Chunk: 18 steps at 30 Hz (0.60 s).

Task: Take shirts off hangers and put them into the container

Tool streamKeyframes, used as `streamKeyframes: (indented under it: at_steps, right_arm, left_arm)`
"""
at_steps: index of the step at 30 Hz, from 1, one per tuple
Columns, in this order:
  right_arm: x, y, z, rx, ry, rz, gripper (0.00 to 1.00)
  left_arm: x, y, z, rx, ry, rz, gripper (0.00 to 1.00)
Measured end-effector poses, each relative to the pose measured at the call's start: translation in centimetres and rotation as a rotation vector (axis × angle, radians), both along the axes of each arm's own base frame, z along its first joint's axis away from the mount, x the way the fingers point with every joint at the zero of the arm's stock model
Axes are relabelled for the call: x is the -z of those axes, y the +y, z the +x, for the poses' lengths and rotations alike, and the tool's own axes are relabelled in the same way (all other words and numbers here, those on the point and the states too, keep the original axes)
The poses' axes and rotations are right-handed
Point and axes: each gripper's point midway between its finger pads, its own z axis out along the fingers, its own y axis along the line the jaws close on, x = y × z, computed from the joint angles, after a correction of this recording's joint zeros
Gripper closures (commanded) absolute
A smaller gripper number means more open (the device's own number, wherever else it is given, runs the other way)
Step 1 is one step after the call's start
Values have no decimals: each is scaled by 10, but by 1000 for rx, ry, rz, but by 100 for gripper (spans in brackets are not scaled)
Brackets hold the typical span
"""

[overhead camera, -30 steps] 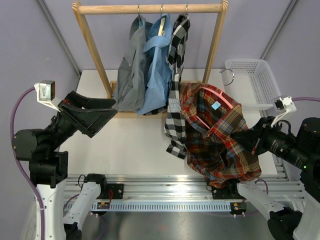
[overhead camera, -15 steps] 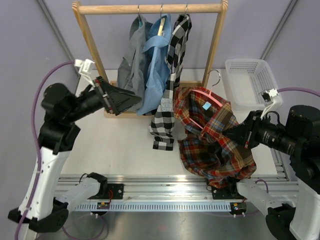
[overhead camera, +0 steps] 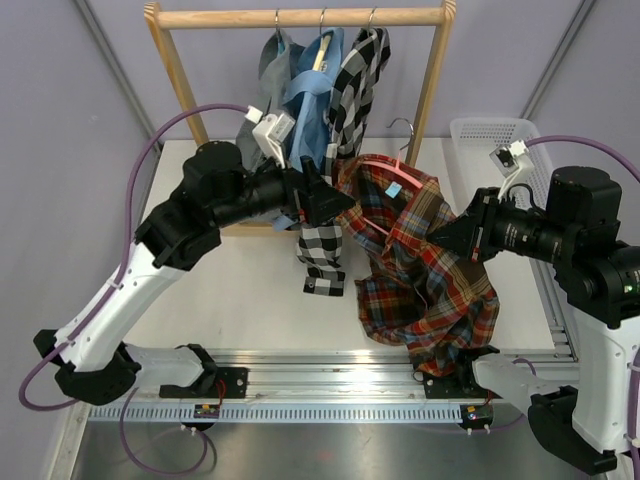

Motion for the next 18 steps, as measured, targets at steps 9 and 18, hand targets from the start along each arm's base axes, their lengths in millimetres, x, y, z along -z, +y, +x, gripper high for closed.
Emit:
streamKeyframes:
  at_steps: [9, 18]
  right_arm:
    - [-5, 11, 14, -58, -13, 16, 100]
    - [-6, 14, 14, -95, -31, 10, 100]
  left_arm:
    - [-15, -24, 31, -117, -72, 47, 1]
    - [-10, -55, 48, -158, -87, 83, 1]
